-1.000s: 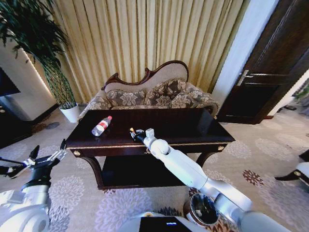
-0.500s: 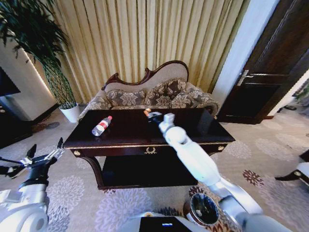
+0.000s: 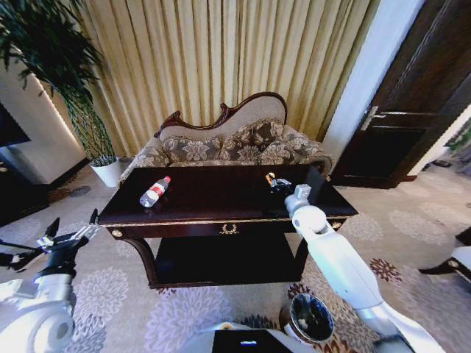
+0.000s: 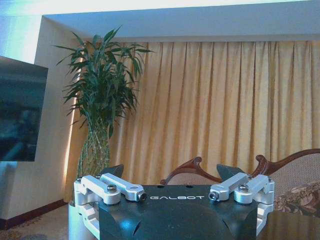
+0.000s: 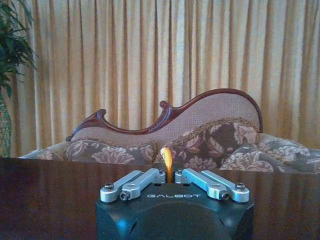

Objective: Move to the front of the table and place the trash on the table into the trash bin.

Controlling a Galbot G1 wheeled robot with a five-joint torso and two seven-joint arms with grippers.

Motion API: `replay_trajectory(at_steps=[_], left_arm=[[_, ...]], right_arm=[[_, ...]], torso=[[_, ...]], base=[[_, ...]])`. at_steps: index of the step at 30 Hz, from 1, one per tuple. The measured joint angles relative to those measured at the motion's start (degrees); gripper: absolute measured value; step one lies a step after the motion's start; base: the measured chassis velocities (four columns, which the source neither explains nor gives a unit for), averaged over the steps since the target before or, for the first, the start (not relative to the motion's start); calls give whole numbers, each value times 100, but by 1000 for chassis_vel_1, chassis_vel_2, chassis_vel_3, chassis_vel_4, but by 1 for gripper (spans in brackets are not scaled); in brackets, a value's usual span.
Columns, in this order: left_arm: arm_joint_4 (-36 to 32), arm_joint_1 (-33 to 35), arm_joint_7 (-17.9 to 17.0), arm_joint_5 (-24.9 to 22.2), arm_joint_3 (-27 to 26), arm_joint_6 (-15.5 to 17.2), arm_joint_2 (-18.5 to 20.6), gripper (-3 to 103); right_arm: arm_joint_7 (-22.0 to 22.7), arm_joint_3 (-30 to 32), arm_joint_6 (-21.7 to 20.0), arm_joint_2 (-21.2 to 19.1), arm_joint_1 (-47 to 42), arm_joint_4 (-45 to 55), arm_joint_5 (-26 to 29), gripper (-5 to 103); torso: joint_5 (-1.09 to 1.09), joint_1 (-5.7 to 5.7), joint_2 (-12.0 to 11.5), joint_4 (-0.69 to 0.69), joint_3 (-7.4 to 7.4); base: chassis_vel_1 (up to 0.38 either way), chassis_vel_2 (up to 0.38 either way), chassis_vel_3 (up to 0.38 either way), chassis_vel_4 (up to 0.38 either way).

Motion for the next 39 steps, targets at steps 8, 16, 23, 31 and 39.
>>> replay_trajectory(at_steps=[8, 16, 23, 31, 39], left_arm=[[31, 24, 6, -75, -56, -22, 14, 100], [35, 42, 17, -93, -65, -41, 11, 100], [31, 38, 21, -85, -41, -42, 12, 100], [23, 39, 25, -70, -26, -42, -4, 100], [41, 34, 29, -58, 29, -45, -39, 100]], right_arm=[[0, 226, 160, 53, -241, -3, -165, 3], [0, 316, 272, 100, -422, 4, -226, 3], [0, 322, 292, 134, -440, -35, -227, 3], [0, 280, 350, 203, -452, -110, -279, 3], [-1, 191, 364, 495, -734, -993, -440, 3]], torso=[[-1, 0, 0, 0, 0], [-1, 2, -1, 0, 1], [0, 0, 0, -1, 0], [1, -2, 1, -2, -1], [0, 0, -1, 0, 1]], base=[[0, 0, 0, 0], [91, -86, -85, 93], [235, -228, -229, 236], [258, -261, -245, 241], [37, -45, -52, 39]])
